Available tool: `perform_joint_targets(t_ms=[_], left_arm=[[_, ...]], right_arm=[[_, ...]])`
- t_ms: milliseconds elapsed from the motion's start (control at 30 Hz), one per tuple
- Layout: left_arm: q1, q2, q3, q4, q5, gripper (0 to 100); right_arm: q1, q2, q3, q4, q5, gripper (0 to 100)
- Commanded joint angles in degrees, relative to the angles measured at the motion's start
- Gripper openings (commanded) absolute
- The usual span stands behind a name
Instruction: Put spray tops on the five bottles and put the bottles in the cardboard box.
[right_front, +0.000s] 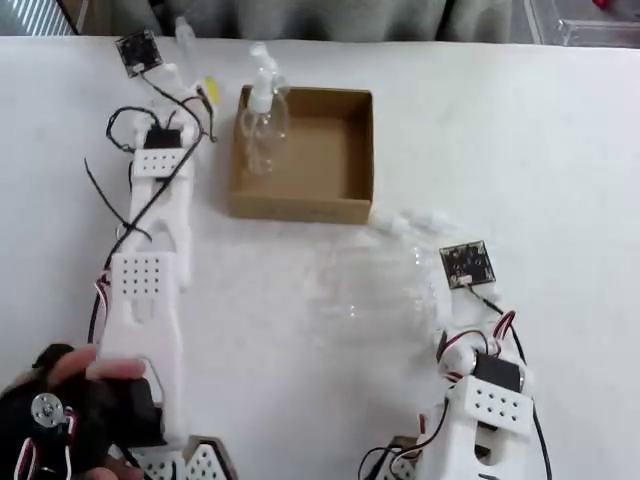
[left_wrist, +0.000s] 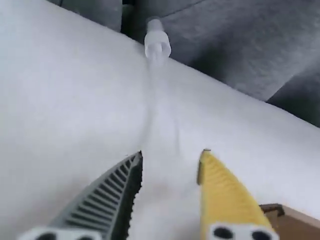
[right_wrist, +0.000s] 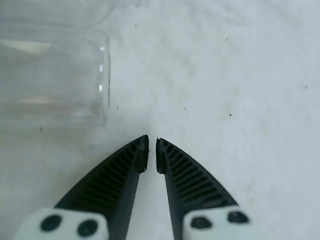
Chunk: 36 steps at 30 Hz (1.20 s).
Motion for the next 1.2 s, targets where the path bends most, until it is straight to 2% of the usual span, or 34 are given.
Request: perform_joint_targets(t_ms=[0, 233, 500, 967, 1067, 1167], left_arm=[[0.75, -1.63, -2.9, -3.08, -0.09, 4], [0.84, -1.8, -2.9, -1.76, -1.67, 2], [0.04, -5.05, -6.33, 12.66, -1.58, 2], [-1.63, -7.69, -19.16, 30.15, -1.23, 2], [-2.33, -7.52, -22.51, 31.47, 2.99, 2], [-3.3, -7.16, -24.09, 29.45, 8.62, 3]], right_arm=[[0.22, -0.75, -0.26, 0.4, 0.09, 1.7], [0.22, -0.75, -0.26, 0.4, 0.09, 1.7], [0.22, -0.75, -0.26, 0.4, 0.09, 1.7], [0.22, -0.75, -0.26, 0.4, 0.09, 1.7], [0.22, -0.75, -0.26, 0.4, 0.09, 1.7], [0.22, -0.75, -0.26, 0.4, 0.09, 1.7]])
